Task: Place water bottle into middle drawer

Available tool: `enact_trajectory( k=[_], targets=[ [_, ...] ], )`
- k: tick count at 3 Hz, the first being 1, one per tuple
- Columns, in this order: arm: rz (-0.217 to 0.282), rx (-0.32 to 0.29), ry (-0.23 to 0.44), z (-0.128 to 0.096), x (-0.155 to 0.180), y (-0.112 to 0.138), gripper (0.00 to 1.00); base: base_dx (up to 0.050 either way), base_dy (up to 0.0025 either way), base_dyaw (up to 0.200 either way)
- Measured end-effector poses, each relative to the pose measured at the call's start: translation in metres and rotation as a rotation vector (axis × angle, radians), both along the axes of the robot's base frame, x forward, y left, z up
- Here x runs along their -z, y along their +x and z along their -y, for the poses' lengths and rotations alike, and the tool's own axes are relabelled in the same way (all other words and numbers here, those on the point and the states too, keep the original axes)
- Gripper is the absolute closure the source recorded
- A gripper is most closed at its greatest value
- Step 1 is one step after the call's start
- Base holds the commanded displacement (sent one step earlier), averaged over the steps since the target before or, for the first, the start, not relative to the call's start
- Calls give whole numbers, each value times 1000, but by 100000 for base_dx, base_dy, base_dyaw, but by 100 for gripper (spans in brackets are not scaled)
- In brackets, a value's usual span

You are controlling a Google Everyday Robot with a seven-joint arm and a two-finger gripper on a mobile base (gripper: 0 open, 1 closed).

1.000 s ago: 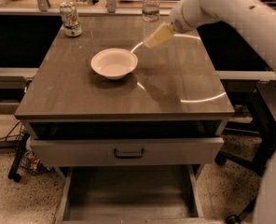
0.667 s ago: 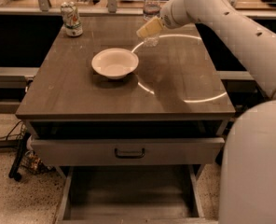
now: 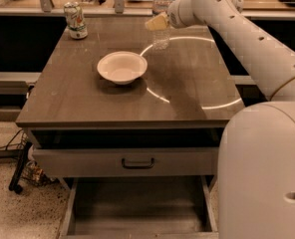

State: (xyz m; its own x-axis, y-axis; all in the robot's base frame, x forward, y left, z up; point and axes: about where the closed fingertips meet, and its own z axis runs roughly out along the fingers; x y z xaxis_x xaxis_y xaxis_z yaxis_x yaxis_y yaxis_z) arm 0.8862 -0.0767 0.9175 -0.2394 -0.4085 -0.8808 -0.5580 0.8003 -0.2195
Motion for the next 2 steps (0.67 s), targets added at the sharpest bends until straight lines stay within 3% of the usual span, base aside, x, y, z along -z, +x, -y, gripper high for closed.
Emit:
enact_trajectory(
  k=[1,2],
  targets=[
    [3,-21,45,-2,-10,-13,49,0,0,0],
    [-4,-88,93,-14,-18,-43,73,0,0,0]
  ],
)
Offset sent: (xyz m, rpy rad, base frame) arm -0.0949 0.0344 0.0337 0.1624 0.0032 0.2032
